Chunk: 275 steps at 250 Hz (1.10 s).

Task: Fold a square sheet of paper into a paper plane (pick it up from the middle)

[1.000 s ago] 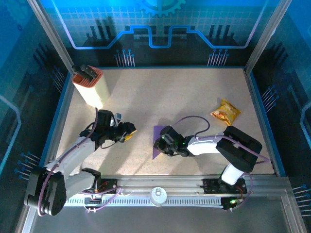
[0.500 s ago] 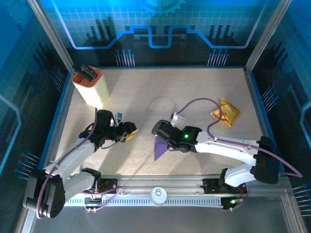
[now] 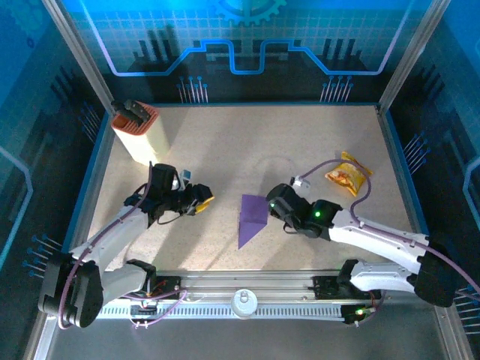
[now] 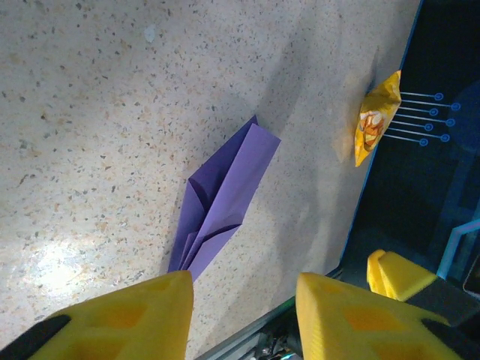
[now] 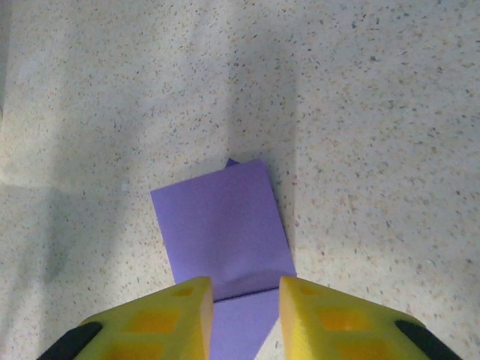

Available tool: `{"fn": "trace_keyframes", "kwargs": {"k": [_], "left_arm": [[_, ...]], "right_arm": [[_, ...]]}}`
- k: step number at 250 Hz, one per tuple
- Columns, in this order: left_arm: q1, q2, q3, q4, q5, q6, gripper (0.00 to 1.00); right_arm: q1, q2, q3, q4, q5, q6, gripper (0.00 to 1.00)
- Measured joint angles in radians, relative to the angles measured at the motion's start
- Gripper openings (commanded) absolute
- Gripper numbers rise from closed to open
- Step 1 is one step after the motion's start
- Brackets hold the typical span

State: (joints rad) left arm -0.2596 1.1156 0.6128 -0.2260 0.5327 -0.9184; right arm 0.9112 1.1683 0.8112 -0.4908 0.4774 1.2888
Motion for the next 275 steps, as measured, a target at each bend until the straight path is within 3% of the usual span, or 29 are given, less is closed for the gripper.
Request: {"fn": "trace_keyframes", "kwargs": {"k": [36,87,125,205,275], "left_arm": [[-0.023,0.012,-0.007,0.041,0.006,-0.018,0.30],[-0.129,0.112,-0.001,0.091,0.006,-0.024,0.24],[-0.220,0.242,0.058,0.116,0.003,-0.021,0.18],[-0.275,0.557,0.221,0.205,-0.001,-0.009,0.11],[-0.273,0.708,0.298,0.209,-0.001,0.039,0.05]], "right_arm": [[-0.104,0.055,-0.018,0.106,-0.187,-0.146,0.37],[-0.235,0.060,-0.191,0.299,-0.465,-0.259,0.39],[-0.268,0.061,-0.256,0.348,-0.594,-0.298,0.38],[-0.283,0.046,-0.291,0.402,-0.647,-0.298,0.35],[-0.304,0.103,-0.305,0.481,-0.697,-0.253,0.39]]}}
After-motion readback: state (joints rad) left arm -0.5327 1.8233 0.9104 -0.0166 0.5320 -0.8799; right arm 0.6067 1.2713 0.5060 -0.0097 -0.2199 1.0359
